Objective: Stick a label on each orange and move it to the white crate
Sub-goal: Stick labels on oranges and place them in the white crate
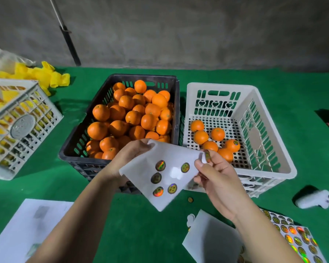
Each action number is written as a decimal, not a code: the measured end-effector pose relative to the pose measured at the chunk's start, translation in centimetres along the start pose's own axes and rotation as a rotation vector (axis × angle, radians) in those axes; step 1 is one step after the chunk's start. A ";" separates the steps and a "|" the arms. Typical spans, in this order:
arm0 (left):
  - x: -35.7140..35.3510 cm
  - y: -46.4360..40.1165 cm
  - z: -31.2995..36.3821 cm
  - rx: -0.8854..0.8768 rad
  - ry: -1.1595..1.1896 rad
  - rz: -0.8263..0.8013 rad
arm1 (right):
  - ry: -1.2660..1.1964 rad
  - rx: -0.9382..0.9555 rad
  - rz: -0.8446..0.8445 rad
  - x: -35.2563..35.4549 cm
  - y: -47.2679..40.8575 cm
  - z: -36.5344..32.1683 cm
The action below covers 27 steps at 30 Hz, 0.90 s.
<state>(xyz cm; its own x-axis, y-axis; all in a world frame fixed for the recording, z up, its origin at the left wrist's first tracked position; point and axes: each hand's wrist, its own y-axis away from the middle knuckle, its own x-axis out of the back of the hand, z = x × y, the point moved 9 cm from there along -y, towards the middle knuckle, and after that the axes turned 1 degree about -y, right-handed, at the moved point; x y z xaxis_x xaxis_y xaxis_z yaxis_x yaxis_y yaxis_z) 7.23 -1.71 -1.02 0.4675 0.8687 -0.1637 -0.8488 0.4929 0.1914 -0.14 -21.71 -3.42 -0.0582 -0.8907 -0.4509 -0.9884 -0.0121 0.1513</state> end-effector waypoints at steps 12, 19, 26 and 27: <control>8.0 -10.6 -3.4 0.342 -1.767 0.111 | -0.054 -0.030 0.123 3.0 0.1 1.6; 9.6 -12.4 -3.3 0.438 -1.639 0.347 | 0.004 -0.029 0.172 4.6 1.1 1.7; 8.7 -12.9 -3.3 0.508 -1.834 0.471 | 0.039 -0.077 0.225 5.9 2.2 2.6; 8.6 -13.1 -3.4 0.508 -1.824 0.480 | 0.042 -0.076 0.231 6.0 2.3 2.6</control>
<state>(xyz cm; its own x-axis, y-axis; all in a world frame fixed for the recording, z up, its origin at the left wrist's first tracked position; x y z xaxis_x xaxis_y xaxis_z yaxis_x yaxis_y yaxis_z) 21.49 -0.88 -8.26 0.1943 -0.2489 0.9488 -0.9803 -0.0853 0.1784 -3.16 -25.92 -8.13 -0.2742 -0.8919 -0.3597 -0.9359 0.1616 0.3129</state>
